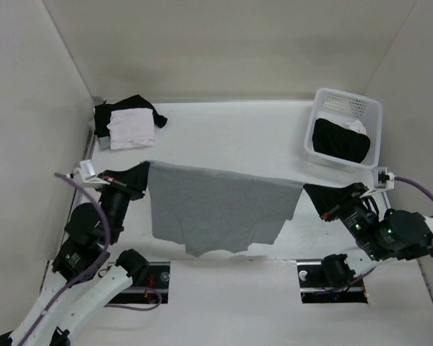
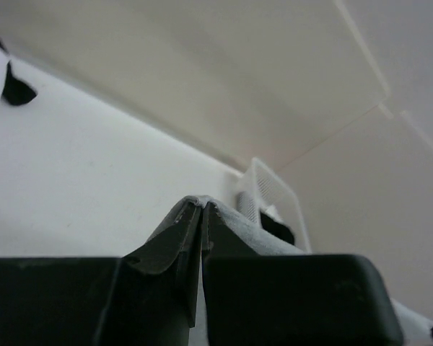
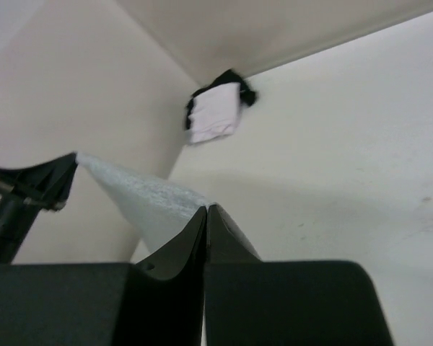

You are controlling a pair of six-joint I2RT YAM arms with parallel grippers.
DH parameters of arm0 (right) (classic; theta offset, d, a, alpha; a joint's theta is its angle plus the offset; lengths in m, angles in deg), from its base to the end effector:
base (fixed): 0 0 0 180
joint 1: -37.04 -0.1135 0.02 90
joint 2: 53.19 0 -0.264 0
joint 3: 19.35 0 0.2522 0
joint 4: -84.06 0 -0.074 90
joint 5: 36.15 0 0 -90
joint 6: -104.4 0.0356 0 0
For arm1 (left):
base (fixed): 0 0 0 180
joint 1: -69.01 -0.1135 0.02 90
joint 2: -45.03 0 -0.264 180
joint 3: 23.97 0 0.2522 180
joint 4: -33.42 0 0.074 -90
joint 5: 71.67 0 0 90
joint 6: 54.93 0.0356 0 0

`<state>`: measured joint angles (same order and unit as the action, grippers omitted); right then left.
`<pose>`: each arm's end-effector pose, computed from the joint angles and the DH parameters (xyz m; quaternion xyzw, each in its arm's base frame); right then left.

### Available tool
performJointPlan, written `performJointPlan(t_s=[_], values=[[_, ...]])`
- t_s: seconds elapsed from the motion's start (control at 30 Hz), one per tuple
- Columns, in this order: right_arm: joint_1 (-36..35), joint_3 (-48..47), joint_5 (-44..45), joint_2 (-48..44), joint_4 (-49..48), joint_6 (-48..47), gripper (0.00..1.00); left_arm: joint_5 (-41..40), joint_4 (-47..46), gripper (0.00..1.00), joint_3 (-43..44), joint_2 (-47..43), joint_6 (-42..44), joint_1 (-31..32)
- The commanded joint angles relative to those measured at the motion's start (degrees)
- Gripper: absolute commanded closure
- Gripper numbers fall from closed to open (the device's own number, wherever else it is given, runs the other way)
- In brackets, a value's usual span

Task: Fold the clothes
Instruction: Fold the tank top

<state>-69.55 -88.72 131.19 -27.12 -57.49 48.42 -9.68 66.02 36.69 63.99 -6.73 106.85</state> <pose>0.0196 0.0558 0.4094 0.0583 0.6981 0.3988 0.5918 0.0598 -0.0253 0.3837 -0.2058 0.6228 -0.3522 0.6676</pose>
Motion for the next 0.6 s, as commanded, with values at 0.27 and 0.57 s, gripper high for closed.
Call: performJointPlan(t_s=[0.27,0.57], values=[[73.7,17.37,-66.22,18.03,-19.9,3.33,1.0,6.64,-19.33,1.0,-11.04,27.06,0.49,-13.53],[90.98,2.55,-77.25,55.82,-32.77,4.3,1.0,8.94,-38.51,1.0,1.16,63.54,0.84,-20.48]])
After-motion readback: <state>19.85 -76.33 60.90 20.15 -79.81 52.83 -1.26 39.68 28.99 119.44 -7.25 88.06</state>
